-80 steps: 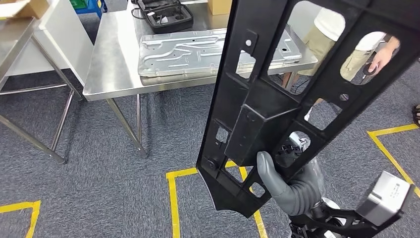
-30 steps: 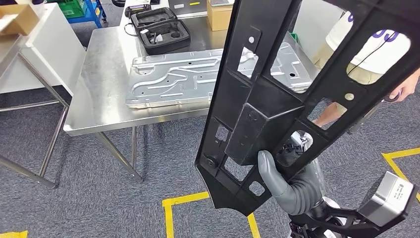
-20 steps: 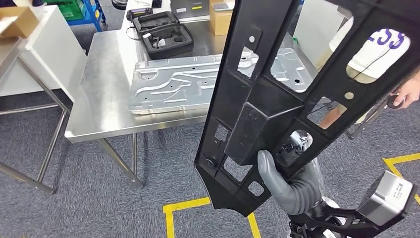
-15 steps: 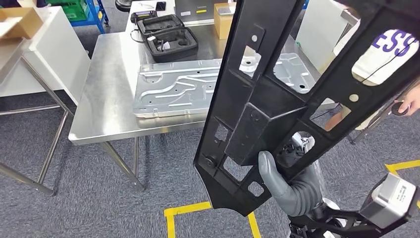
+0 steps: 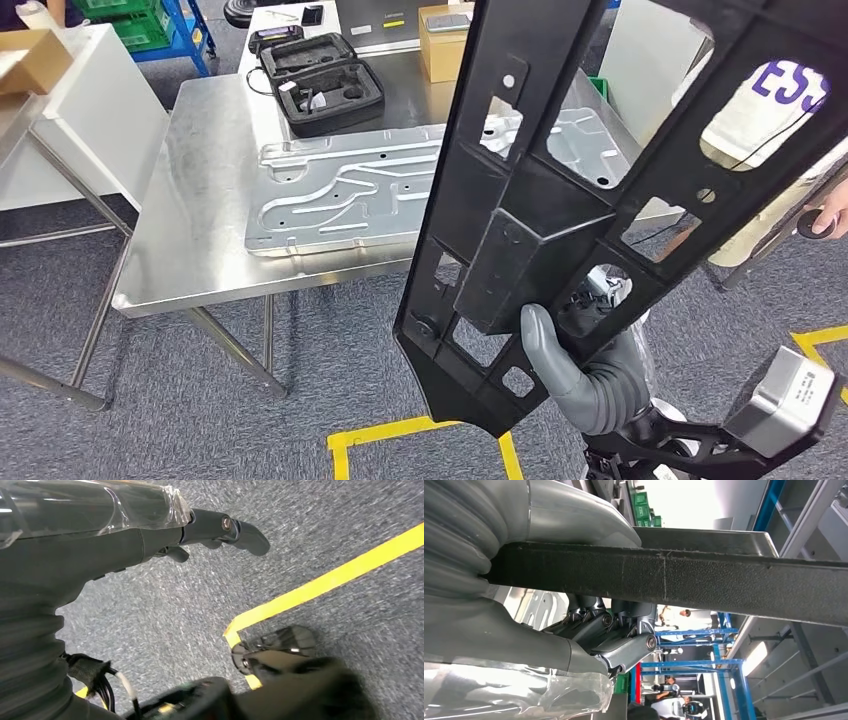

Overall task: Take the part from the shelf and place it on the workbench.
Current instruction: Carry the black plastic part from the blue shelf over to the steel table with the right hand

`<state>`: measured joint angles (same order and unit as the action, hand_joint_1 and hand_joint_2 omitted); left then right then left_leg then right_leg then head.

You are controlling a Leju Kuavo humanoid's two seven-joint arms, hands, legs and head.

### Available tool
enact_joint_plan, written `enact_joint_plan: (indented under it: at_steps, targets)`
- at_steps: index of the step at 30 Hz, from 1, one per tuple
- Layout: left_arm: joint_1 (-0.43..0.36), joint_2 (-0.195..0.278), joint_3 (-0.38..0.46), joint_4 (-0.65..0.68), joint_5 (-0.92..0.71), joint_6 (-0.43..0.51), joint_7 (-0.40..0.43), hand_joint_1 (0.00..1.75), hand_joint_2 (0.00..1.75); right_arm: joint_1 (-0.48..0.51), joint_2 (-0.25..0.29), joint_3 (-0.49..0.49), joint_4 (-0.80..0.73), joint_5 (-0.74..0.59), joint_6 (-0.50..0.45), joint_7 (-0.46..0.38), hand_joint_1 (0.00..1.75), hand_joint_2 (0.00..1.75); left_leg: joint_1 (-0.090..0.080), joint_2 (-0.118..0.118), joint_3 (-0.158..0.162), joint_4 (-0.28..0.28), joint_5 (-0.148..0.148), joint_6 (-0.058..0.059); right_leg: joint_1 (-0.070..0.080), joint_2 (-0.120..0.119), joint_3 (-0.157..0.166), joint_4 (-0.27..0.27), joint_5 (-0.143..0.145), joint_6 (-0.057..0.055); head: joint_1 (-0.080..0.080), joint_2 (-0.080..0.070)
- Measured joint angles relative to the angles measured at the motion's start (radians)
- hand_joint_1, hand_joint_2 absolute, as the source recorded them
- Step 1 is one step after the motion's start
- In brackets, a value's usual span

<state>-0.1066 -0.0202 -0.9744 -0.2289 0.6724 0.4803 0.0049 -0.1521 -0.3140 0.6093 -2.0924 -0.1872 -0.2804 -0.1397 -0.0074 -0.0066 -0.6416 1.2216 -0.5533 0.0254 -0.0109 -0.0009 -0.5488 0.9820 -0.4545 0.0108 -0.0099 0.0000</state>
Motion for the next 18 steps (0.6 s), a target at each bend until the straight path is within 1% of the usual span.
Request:
enact_joint_plan:
  at_steps: [1, 2, 3, 5, 6, 7, 8, 9, 10, 11, 12, 13, 14, 15, 16, 17, 18]
  targets:
    - [-0.001, 0.000, 0.000, 0.000, 0.001, 0.000, -0.001, 0.00, 1.75, 0.001, 0.000, 0.000, 0.000, 0.000, 0.000, 0.000, 1.75, 1.75, 0.000, 0.000, -0.034, 0.040, -0.013, -0.001, 0.001, 0.000, 0.005, 0.000, -0.006, -0.001, 0.000, 0.000]
    - [-0.003, 0.000, 0.001, 0.000, 0.001, 0.000, -0.001, 0.00, 1.75, 0.001, 0.000, 0.000, 0.000, 0.000, 0.000, 0.000, 1.75, 1.75, 0.000, 0.000, -0.051, 0.045, -0.008, 0.001, 0.002, 0.001, 0.013, 0.000, -0.012, -0.001, 0.000, 0.000]
    - [-0.004, 0.000, 0.001, 0.000, 0.002, 0.000, -0.001, 0.00, 1.75, 0.002, 0.000, 0.000, 0.000, 0.000, 0.000, 0.000, 1.75, 1.75, -0.001, 0.000, -0.047, 0.011, 0.018, 0.005, 0.003, 0.001, 0.023, 0.000, -0.019, 0.000, -0.001, 0.000]
    - [-0.001, 0.000, 0.001, 0.000, 0.001, -0.001, 0.001, 0.00, 1.75, 0.001, 0.000, 0.000, 0.000, 0.000, 0.000, 0.000, 1.75, 1.75, -0.007, 0.000, -0.004, -0.129, 0.110, 0.020, 0.004, 0.002, 0.046, -0.001, -0.035, 0.001, -0.001, 0.000]
    - [0.002, 0.000, 0.000, 0.000, 0.001, -0.001, 0.001, 0.00, 1.75, 0.000, 0.000, 0.000, 0.000, 0.000, 0.000, 0.000, 1.75, 1.75, -0.012, 0.000, 0.016, -0.188, 0.139, 0.027, 0.004, 0.004, 0.054, -0.003, -0.042, 0.004, -0.001, 0.000]
    - [0.003, 0.001, 0.000, 0.000, 0.001, -0.001, 0.001, 0.00, 1.75, 0.000, 0.000, 0.000, 0.000, 0.000, 0.000, 0.000, 1.75, 1.75, -0.018, -0.001, 0.029, -0.227, 0.153, 0.034, 0.002, 0.005, 0.059, -0.006, -0.048, 0.009, -0.001, 0.000]
    - [0.005, 0.001, 0.000, 0.000, 0.001, -0.001, 0.002, 0.00, 1.75, 0.000, 0.000, 0.000, 0.000, 0.000, 0.000, 0.001, 1.75, 1.75, -0.022, -0.001, 0.035, -0.248, 0.155, 0.039, 0.000, 0.006, 0.061, -0.004, -0.048, 0.014, 0.000, 0.000]
    - [0.005, 0.002, 0.000, 0.000, 0.001, 0.000, 0.002, 0.00, 1.75, 0.000, 0.000, 0.000, 0.000, 0.000, 0.000, 0.001, 1.75, 1.75, -0.025, -0.002, 0.042, -0.256, 0.149, 0.043, -0.001, 0.007, 0.065, -0.002, -0.046, 0.021, 0.000, 0.000]
    - [0.006, 0.002, 0.000, 0.000, 0.001, 0.000, 0.002, 0.00, 1.75, -0.001, 0.000, 0.000, 0.000, 0.000, 0.000, 0.001, 1.75, 1.75, -0.023, -0.002, 0.055, -0.266, 0.154, 0.048, -0.002, 0.007, 0.068, 0.003, -0.046, 0.026, -0.001, 0.000]
    - [0.007, 0.002, 0.000, 0.000, 0.001, 0.000, 0.002, 0.00, 1.75, -0.001, 0.000, 0.000, 0.000, 0.000, 0.000, 0.001, 1.75, 1.75, -0.020, -0.003, 0.070, -0.275, 0.158, 0.053, -0.002, 0.006, 0.070, 0.019, -0.047, 0.030, 0.000, 0.000]
    - [0.006, 0.002, 0.000, 0.000, 0.001, 0.000, 0.001, 0.00, 1.75, -0.003, 0.000, 0.000, 0.000, 0.000, 0.000, 0.001, 1.75, 1.75, -0.017, -0.003, 0.085, -0.279, 0.158, 0.058, -0.002, 0.006, 0.060, 0.046, -0.057, 0.033, 0.000, 0.000]
    - [0.005, 0.002, 0.000, 0.000, 0.001, 0.000, 0.001, 0.00, 1.75, -0.003, 0.000, 0.000, 0.000, 0.000, 0.000, 0.001, 1.75, 1.75, -0.014, -0.003, 0.097, -0.282, 0.156, 0.062, -0.003, 0.006, 0.036, 0.095, -0.075, 0.035, 0.001, 0.000]
    - [0.003, 0.002, 0.000, 0.000, 0.001, 0.000, 0.001, 0.00, 1.75, -0.003, 0.000, 0.000, 0.000, 0.000, 0.000, 0.001, 1.75, 1.75, -0.014, -0.003, 0.103, -0.282, 0.150, 0.066, -0.003, 0.006, -0.002, 0.156, -0.098, 0.038, 0.002, 0.000]
    - [0.003, 0.002, 0.000, 0.000, 0.001, 0.000, 0.001, 0.00, 1.75, -0.002, 0.000, 0.000, 0.001, 0.000, 0.000, 0.002, 1.75, 1.75, -0.013, -0.003, 0.108, -0.282, 0.144, 0.067, -0.003, 0.006, -0.046, 0.217, -0.124, 0.041, 0.003, 0.000]
    - [0.004, 0.002, 0.000, 0.000, 0.001, -0.001, 0.001, 0.00, 1.75, -0.001, 0.000, 0.000, 0.001, 0.000, 0.000, 0.002, 1.75, 1.75, -0.013, -0.003, 0.114, -0.282, 0.137, 0.067, -0.004, 0.006, -0.086, 0.260, -0.145, 0.043, 0.003, 0.000]
    - [0.005, 0.002, 0.000, 0.000, 0.001, -0.001, 0.001, 0.00, 1.75, -0.001, 0.000, 0.000, 0.001, 0.000, 0.000, 0.003, 1.75, 1.75, -0.012, -0.004, 0.121, -0.282, 0.129, 0.065, -0.004, 0.006, -0.110, 0.273, -0.152, 0.046, 0.003, 0.000]
    - [0.007, 0.002, 0.000, 0.000, 0.001, -0.002, 0.001, 0.00, 1.75, -0.001, 0.000, 0.000, 0.001, 0.000, 0.000, 0.003, 1.75, 1.75, -0.011, -0.005, 0.132, -0.282, 0.120, 0.062, -0.005, 0.006, -0.117, 0.250, -0.137, 0.047, 0.003, 0.000]
